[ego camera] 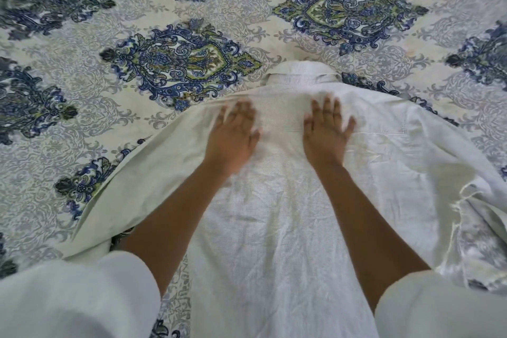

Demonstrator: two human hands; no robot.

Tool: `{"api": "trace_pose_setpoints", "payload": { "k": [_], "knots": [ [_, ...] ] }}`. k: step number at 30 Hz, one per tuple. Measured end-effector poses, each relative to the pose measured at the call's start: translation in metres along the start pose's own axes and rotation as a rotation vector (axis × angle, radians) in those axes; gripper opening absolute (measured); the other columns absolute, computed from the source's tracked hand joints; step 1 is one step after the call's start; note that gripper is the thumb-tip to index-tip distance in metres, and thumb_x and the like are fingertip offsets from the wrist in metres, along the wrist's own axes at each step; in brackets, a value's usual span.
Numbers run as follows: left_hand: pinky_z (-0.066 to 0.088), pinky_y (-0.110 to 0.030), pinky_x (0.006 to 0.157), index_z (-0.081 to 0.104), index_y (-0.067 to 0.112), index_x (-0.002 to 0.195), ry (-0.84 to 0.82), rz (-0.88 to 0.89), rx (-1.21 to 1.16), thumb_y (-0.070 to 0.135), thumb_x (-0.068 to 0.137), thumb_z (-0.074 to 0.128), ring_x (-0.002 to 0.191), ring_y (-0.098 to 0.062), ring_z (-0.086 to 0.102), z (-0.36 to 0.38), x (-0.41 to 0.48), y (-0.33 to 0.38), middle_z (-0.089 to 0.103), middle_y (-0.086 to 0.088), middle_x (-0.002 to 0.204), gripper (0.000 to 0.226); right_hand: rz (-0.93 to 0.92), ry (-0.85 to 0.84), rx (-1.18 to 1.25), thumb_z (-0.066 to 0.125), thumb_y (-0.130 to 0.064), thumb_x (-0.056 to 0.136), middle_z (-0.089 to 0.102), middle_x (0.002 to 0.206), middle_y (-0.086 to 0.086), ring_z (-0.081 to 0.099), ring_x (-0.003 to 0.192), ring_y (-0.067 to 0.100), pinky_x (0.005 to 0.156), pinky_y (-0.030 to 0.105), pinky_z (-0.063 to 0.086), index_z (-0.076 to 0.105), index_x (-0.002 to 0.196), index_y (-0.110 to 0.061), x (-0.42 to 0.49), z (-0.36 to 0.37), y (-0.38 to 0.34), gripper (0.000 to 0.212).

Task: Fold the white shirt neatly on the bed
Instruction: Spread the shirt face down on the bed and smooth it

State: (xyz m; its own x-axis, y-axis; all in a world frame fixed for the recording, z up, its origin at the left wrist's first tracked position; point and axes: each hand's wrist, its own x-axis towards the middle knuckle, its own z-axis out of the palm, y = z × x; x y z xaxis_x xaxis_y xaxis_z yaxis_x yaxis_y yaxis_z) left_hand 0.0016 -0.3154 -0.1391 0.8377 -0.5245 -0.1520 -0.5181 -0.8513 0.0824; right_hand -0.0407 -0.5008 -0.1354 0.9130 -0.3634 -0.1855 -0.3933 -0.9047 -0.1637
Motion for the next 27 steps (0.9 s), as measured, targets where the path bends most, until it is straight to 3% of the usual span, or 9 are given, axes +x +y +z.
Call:
{"api": "trace_pose_setpoints", "payload": {
  "k": [4,7,10,12,15,20,22,24,27],
  "knots": [
    [0.037,-0.045,0.106,0.047,-0.002,0.132,-0.049,0.044,-0.139,0.032,0.092,0.022,0.126,-0.032,0.049,0.005,-0.017,0.027,0.051,-0.019,0.136,0.058,-0.384,-0.057,0.022,0.019,-0.032,0.101,0.006,0.159,-0.002,-0.002,0.146,0.016,0.115,0.047,-0.002,0.016,0.148,-0.025,-0.013,0.002,-0.050,0.048],
    [0.048,-0.040,0.092,0.057,0.001,0.122,0.023,0.016,-0.134,0.026,0.089,0.033,0.110,-0.032,0.060,0.008,-0.027,0.013,0.060,-0.016,0.123,0.047,-0.344,-0.108,-0.025,0.018,-0.034,0.101,0.002,0.159,-0.006,-0.003,0.146,0.016,0.116,0.049,0.000,0.013,0.149,-0.030,-0.001,0.016,-0.037,0.048],
    [0.033,-0.042,0.108,0.039,0.003,0.138,0.071,-0.094,-0.158,0.033,0.092,0.028,0.134,-0.031,0.039,0.013,-0.034,-0.010,0.041,-0.016,0.144,0.056,-0.020,-0.054,0.057,0.015,-0.036,0.101,-0.004,0.159,0.001,-0.007,0.146,0.020,0.115,0.049,-0.004,0.006,0.150,-0.025,0.005,0.012,-0.026,0.051],
    [0.008,-0.040,0.118,0.013,0.006,0.148,0.002,-0.138,-0.155,0.046,0.092,0.015,0.146,-0.025,0.008,0.023,-0.036,-0.021,0.010,-0.013,0.157,0.069,-0.137,0.026,0.051,0.014,-0.035,0.099,-0.001,0.158,0.005,-0.004,0.146,0.023,0.114,0.050,-0.003,0.008,0.149,-0.021,-0.012,0.016,-0.042,0.052],
    [-0.002,-0.039,0.119,-0.001,0.010,0.149,-0.029,-0.186,-0.065,0.050,0.095,0.010,0.146,-0.020,-0.006,0.031,-0.038,-0.024,-0.005,-0.006,0.158,0.068,-0.461,-0.024,-0.026,0.016,-0.035,0.097,0.008,0.158,0.001,0.003,0.146,0.020,0.115,0.049,0.001,0.014,0.148,-0.026,-0.050,0.033,-0.046,0.052],
    [-0.004,-0.042,0.118,0.000,0.004,0.148,0.011,-0.389,-0.086,0.038,0.099,0.016,0.146,-0.027,-0.005,0.017,-0.061,0.004,-0.004,-0.014,0.157,0.062,0.211,0.022,-0.010,0.015,-0.039,0.100,0.001,0.159,0.007,-0.001,0.146,0.023,0.116,0.053,0.000,0.010,0.150,-0.021,-0.063,0.031,0.017,0.054],
    [0.002,-0.041,0.116,0.011,0.003,0.148,0.047,-0.183,-0.114,0.035,0.096,0.014,0.145,-0.027,0.009,0.019,-0.069,0.039,0.008,-0.013,0.157,0.061,0.111,0.142,0.001,0.020,-0.032,0.097,0.022,0.154,0.014,0.020,0.143,0.028,0.112,0.056,0.014,0.029,0.146,-0.012,-0.082,0.029,-0.003,0.053],
    [0.003,-0.040,0.117,0.011,0.006,0.148,0.027,-0.083,-0.116,0.034,0.096,0.013,0.146,-0.023,0.009,0.029,-0.079,0.059,0.008,-0.009,0.157,0.060,-0.196,0.057,-0.056,0.022,-0.029,0.093,0.031,0.151,0.008,0.030,0.140,0.025,0.110,0.053,0.021,0.036,0.142,-0.013,-0.105,0.039,-0.026,0.054],
    [-0.006,-0.036,0.118,-0.008,0.011,0.148,-0.065,-0.249,-0.085,0.043,0.098,0.009,0.144,-0.017,-0.013,0.041,-0.109,0.035,-0.012,-0.004,0.157,0.062,-0.196,0.001,-0.034,0.022,-0.033,0.096,0.028,0.153,0.001,0.027,0.141,0.020,0.113,0.050,0.019,0.031,0.145,-0.015,-0.121,0.048,0.007,0.053]
  ]
}}
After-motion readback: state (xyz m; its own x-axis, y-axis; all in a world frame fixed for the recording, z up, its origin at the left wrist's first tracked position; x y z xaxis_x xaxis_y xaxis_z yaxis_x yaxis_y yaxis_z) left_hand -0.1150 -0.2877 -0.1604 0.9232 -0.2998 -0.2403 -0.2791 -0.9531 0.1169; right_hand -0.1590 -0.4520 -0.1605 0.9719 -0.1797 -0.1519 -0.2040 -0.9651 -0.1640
